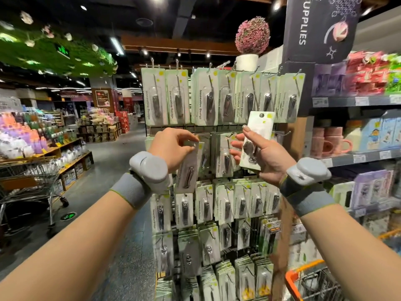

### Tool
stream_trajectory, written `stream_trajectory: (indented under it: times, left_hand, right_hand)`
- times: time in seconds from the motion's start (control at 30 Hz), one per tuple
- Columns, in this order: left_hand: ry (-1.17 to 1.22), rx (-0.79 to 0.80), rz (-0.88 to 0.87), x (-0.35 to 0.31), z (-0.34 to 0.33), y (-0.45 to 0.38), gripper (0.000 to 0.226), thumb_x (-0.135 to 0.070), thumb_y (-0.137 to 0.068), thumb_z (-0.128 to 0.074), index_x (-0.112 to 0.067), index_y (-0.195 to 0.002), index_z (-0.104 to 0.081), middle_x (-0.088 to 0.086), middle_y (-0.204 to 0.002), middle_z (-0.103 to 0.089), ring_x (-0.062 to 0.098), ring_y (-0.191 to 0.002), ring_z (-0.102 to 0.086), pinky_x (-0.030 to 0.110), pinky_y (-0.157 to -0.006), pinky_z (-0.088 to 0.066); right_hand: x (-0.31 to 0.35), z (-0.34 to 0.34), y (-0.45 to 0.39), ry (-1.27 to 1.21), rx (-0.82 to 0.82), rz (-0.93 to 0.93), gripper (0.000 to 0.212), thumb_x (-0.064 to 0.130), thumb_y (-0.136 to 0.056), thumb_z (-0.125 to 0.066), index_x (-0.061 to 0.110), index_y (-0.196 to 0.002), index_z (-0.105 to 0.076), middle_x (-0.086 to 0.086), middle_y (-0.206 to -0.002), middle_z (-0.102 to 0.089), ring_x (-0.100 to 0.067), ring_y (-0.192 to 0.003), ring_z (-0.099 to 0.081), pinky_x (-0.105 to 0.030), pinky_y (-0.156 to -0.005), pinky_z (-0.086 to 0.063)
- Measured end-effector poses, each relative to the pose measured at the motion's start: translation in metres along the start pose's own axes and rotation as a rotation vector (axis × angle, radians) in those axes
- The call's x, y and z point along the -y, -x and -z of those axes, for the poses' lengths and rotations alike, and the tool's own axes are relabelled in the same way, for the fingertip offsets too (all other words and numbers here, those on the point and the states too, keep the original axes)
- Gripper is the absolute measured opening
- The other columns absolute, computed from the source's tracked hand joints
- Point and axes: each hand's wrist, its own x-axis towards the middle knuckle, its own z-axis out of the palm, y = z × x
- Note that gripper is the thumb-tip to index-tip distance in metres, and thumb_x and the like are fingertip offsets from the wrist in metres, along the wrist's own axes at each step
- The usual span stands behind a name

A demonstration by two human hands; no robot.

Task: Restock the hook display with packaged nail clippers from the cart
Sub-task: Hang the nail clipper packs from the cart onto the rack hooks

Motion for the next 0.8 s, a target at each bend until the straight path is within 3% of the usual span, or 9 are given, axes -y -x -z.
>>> stream_trajectory:
  times: [0.07,0.23,0.37,0.6,0.8]
  left_hand:
    - [-0.023,-0.027,-0.014,0.002,-0.004,-0.001,0.012,-0.015,-0.082,-0.071,-0.018,-0.094,-0.074,0.0,-0.094,-0.073,0.016,-0.09,-0.066,0.032,-0.089,-0.051]
    - [-0.064,-0.135,-0.058,-0.005,-0.011,-0.01,0.006,-0.022,-0.081,-0.073,-0.017,-0.085,-0.074,0.0,-0.085,-0.073,0.015,-0.081,-0.065,0.028,-0.081,-0.052]
    - [-0.179,-0.176,-0.048,-0.015,-0.017,-0.017,0.008,-0.023,-0.081,-0.072,-0.019,-0.088,-0.074,-0.002,-0.087,-0.072,0.014,-0.084,-0.064,0.031,-0.083,-0.052]
    - [-0.355,-0.127,-0.023,-0.025,-0.015,-0.016,0.008,-0.018,-0.081,-0.072,-0.018,-0.09,-0.074,-0.003,-0.087,-0.07,0.013,-0.085,-0.063,0.026,-0.084,-0.049]
    - [-0.49,0.098,0.028,-0.028,0.004,-0.012,0.008,-0.02,-0.079,-0.074,-0.018,-0.087,-0.074,-0.005,-0.084,-0.07,0.012,-0.081,-0.064,0.029,-0.084,-0.051]
  right_hand:
    - [0.0,-0.001,-0.002,0.004,0.003,0.008,0.021,0.024,-0.091,-0.058,0.004,-0.086,-0.058,-0.01,-0.07,-0.063,-0.018,-0.051,-0.062,-0.023,-0.053,-0.054]
    - [0.003,-0.001,-0.017,0.048,0.048,0.008,0.021,0.025,-0.089,-0.06,0.004,-0.087,-0.059,-0.009,-0.067,-0.067,-0.018,-0.053,-0.063,-0.025,-0.056,-0.055]
    - [0.015,0.006,-0.035,0.093,0.123,0.027,0.022,0.025,-0.091,-0.059,0.004,-0.086,-0.061,-0.007,-0.065,-0.068,-0.016,-0.052,-0.064,-0.024,-0.056,-0.055]
    - [0.026,0.017,-0.052,0.12,0.233,0.041,0.023,0.027,-0.09,-0.059,0.004,-0.086,-0.062,-0.006,-0.066,-0.07,-0.016,-0.054,-0.066,-0.024,-0.058,-0.056]
    - [0.025,0.02,-0.052,0.114,0.253,0.024,0.024,0.028,-0.09,-0.06,0.005,-0.088,-0.063,-0.006,-0.068,-0.07,-0.017,-0.056,-0.066,-0.025,-0.06,-0.056]
